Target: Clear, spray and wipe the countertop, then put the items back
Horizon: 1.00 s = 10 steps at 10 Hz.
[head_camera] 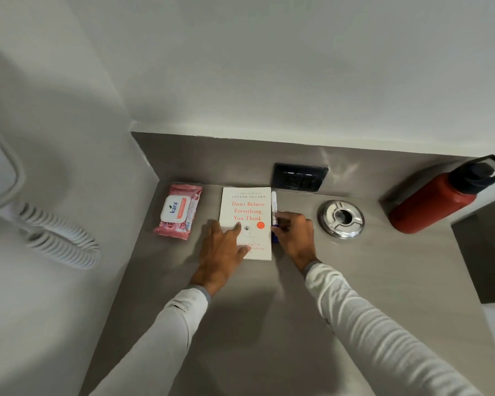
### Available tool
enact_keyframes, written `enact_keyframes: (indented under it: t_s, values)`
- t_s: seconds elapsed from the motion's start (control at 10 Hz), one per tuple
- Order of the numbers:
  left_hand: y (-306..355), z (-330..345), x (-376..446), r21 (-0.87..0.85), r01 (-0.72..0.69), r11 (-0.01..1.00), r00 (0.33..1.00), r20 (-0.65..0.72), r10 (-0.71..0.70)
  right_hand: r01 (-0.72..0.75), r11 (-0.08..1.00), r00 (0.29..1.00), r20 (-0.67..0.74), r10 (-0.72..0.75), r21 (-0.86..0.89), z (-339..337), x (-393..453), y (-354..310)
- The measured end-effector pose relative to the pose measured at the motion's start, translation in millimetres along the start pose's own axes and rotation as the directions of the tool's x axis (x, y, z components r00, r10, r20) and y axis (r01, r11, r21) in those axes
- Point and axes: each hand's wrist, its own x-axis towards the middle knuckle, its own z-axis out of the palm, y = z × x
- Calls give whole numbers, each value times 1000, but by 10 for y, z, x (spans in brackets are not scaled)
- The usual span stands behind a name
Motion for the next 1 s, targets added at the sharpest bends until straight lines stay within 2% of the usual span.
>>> enact_keyframes:
  t_s: [0.2,0.4,0.9,1.0]
  values:
    - [-25,125,-31,2,-36,999,998,-42,36,-2,998,1000,-5,2,67,-78,-133,63]
    - [8,121,46,48,-64,997,997,-40,66,-6,1000,1000,12,6,-2,-36,-71,198]
    - [52,113,11,51,-18,999,1000,-7,18,27,999,999,26,-27,-17,-77,-101,153]
    - [66,57,-57,48,-22,999,999,-49,24,35,998,999,-13,-34,60,-217,-165,24]
